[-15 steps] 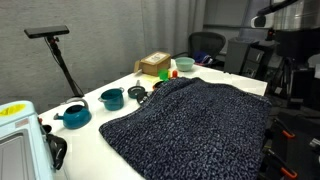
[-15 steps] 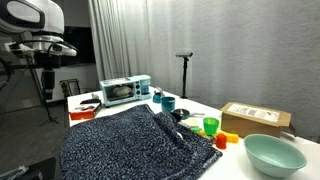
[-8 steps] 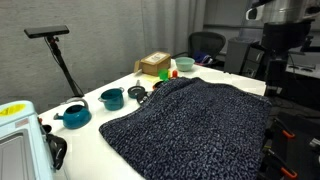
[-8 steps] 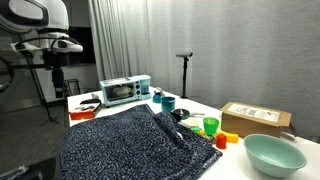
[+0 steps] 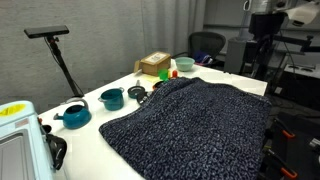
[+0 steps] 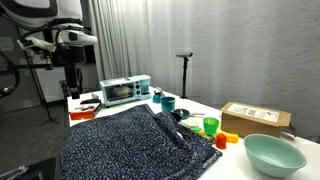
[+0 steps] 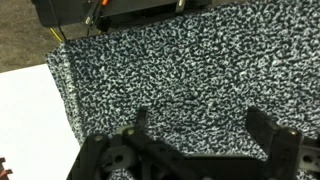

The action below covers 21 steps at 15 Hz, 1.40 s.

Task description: Pull back the blanket

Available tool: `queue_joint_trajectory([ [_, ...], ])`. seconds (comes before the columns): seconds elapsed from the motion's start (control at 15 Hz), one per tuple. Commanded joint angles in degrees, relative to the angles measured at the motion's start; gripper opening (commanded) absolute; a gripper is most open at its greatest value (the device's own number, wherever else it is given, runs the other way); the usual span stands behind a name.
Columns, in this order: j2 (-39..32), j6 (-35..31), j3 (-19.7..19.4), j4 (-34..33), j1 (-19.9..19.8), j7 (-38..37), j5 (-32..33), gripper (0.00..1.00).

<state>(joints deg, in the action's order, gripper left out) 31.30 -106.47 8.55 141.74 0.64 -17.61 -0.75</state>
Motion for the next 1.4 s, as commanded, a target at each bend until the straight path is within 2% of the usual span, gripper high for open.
queue_joint_trajectory([
  [0.0,-0.51,0.04,-0.76,-0.54,-0.19,-0.11,0.19,1.0],
  [0.53,-1.48,0.03,-1.02,-1.28,-0.44,-0.15,0.2,1.0],
  [0.8,-4.84,-10.11,-1.37,-1.05,-3.94,-4.13,4.33,1.0],
  [1.07,-11.34,-17.65,-5.22,-3.41,-7.79,-3.58,6.81,1.0],
  [1.33,-18.63,-19.28,-10.81,-7.46,-9.01,1.98,4.72,1.0],
])
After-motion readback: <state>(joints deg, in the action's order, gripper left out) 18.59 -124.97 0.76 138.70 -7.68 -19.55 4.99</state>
